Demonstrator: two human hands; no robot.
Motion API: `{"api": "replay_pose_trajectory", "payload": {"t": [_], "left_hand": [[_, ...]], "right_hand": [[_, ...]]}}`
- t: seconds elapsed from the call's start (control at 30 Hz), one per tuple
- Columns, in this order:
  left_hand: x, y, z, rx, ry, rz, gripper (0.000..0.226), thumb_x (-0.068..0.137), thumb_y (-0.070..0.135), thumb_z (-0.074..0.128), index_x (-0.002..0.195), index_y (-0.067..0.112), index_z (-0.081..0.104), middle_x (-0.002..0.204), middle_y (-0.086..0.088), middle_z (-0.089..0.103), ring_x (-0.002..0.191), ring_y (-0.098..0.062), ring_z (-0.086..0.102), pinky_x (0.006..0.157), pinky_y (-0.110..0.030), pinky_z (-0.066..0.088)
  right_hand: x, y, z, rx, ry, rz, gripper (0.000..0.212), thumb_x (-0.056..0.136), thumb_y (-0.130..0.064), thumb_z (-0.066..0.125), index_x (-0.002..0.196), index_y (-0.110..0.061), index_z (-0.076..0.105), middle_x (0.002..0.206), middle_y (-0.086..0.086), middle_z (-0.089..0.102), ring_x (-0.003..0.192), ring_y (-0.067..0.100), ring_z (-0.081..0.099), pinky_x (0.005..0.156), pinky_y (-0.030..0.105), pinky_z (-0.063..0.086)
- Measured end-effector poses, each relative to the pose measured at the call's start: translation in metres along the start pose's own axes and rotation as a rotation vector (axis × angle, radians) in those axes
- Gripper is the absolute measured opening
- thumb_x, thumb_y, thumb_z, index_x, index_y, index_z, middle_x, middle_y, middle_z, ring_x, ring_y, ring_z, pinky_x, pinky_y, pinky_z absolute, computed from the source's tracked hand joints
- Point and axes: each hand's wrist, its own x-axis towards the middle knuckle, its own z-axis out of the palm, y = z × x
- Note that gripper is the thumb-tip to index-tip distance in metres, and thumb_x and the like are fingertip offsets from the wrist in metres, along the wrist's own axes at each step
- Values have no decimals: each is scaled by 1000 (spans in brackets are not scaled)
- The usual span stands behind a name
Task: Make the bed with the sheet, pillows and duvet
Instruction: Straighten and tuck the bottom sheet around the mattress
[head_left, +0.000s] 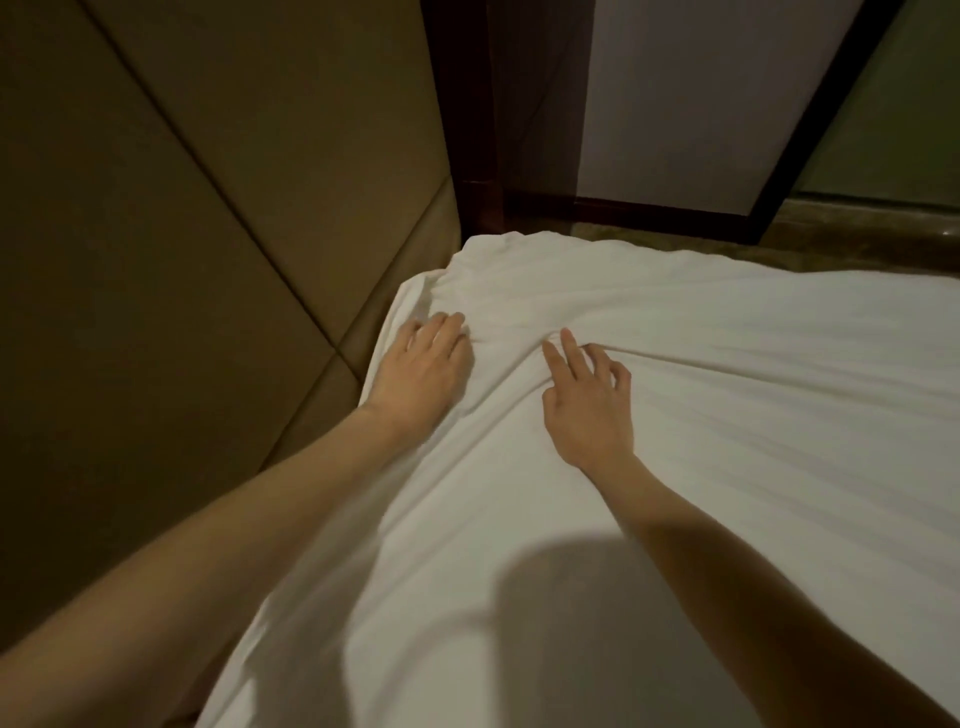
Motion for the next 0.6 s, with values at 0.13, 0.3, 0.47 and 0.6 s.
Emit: {"api": "replay_pose_trajectory", "payload": {"t": [0.13,0.3,0.47,0.6], "left_hand": [[-46,6,-7,-59,-176,-232,48,73,25,70,117,13,56,127,-19,55,108,-34,53,80,-39,40],[-60,-2,-31,-332,-420,-454,71,79,33,70,135,18,29,135,-18,35,96,-32,55,73,-38,43],[-48,-12,-53,-258,-631,-268,42,93,10,47,134,13,36,121,-11,53,106,-32,59,68,-32,37],[-38,-24,-74,-9,-550,4,28,96,8,40,121,11,51,115,-4,62,103,-26,61,76,-32,36]], "right_hand": [[0,-1,-2,-18,-24,-3,65,87,-35,10,145,-20,37,154,3,30,135,28,35,106,44,28],[2,-2,-1,-51,-64,11,60,90,-33,16,146,-20,33,156,2,26,136,28,32,104,43,25],[1,-5,-4,-69,-77,0,67,87,-37,10,145,-18,35,155,4,29,134,30,35,102,41,20],[2,-7,-9,-84,-91,-6,63,90,-36,15,145,-16,35,155,6,29,134,31,35,104,45,27]]}}
